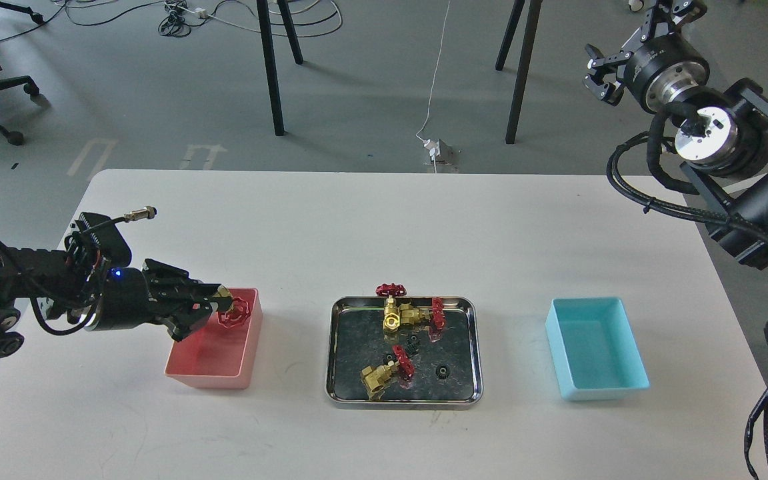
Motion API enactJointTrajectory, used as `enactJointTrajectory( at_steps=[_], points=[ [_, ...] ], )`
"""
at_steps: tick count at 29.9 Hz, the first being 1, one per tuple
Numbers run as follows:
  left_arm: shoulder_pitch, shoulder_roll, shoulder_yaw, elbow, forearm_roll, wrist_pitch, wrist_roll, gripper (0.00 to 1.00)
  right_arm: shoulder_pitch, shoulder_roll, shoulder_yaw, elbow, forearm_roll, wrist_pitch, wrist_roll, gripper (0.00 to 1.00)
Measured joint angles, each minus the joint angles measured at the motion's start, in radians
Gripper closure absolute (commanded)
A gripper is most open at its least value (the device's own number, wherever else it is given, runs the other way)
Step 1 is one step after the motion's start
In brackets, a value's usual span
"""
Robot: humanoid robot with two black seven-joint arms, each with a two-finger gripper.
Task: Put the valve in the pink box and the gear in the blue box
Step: 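Lower the valve into the pink box and open the left gripper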
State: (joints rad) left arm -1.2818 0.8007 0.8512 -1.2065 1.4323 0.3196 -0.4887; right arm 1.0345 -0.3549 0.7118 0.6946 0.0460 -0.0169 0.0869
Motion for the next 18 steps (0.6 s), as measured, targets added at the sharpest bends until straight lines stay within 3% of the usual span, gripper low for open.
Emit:
enactJointTrajectory(
  at_steps=[7, 14, 18],
  points=[
    [0.015, -0.004, 0.006, -0.001, 0.002, 0.000, 0.000, 0.45, -0.006, -0.010, 0.001, 0.000, 0.000, 0.000, -0.001, 0.01],
    [0.018, -0.003, 0.013, 0.009, 0.031, 0.000, 0.000, 0.90, -0.008, -0.012, 0.001, 0.000, 0.000, 0.000, -0.001, 0.01],
    [0.020, 0.000, 0.013, 0.013, 0.069, -0.001, 0.000, 0.96, -0.010, -0.011, 0.000, 0.000, 0.000, 0.000, -0.001, 0.01]
  ],
)
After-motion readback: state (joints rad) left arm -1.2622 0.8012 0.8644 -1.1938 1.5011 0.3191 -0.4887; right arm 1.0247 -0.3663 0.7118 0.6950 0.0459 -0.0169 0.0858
